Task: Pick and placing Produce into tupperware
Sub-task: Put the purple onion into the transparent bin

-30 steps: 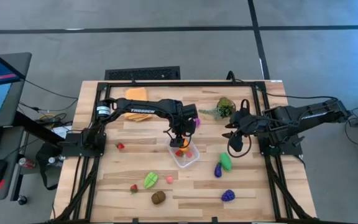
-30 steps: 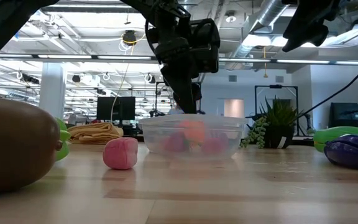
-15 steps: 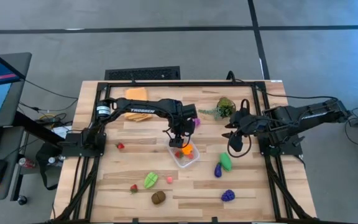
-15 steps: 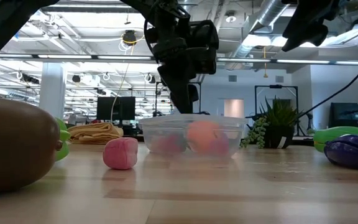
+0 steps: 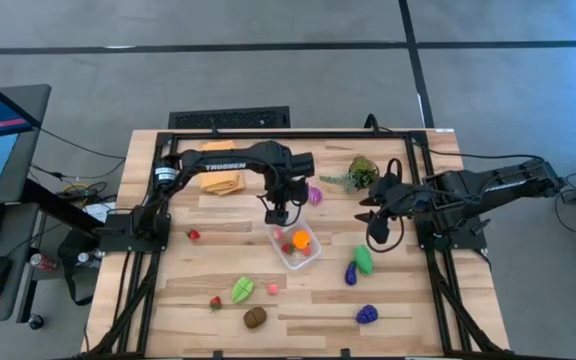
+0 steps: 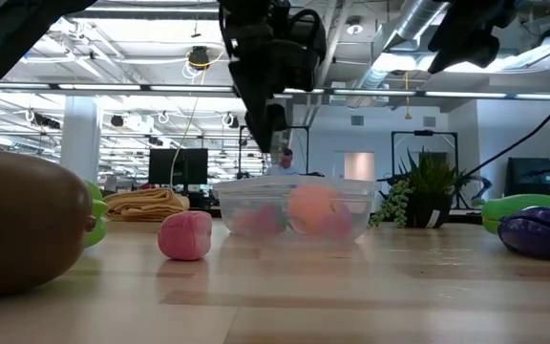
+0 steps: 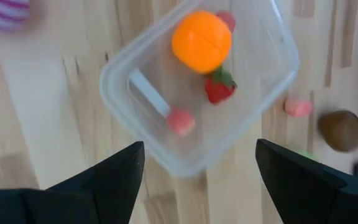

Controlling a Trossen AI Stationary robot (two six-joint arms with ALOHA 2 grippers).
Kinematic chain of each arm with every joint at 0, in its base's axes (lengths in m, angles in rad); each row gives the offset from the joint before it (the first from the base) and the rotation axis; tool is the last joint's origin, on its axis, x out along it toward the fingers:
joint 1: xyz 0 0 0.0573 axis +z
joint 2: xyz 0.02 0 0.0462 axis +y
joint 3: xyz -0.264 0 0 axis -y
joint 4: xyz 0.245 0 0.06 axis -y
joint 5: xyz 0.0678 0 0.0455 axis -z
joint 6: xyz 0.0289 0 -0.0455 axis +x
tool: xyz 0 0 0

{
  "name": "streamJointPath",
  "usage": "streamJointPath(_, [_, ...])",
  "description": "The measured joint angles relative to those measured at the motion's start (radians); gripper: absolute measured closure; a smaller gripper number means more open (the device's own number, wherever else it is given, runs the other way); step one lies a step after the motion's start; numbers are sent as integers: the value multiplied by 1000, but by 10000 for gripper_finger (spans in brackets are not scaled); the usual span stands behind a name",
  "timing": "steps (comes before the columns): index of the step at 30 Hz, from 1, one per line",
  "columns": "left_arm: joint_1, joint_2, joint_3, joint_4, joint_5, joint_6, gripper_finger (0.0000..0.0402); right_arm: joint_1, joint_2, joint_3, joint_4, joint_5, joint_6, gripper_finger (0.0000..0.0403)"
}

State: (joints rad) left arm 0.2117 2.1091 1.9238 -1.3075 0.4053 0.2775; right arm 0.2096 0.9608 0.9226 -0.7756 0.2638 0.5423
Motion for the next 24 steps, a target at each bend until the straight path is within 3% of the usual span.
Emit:
streamJointPath(8, [10,-105,1,-65,-31,6,104,0,68,-16,22,8,-1,168])
streamJointPath(15, [10,-249,-20,-38,-138,-39,104,0,184,-13,95,19,-19,168])
streamJointPath(24, [-5,-602,-269,118,-348,-181,104,-6,325,-13,202,163,4,168])
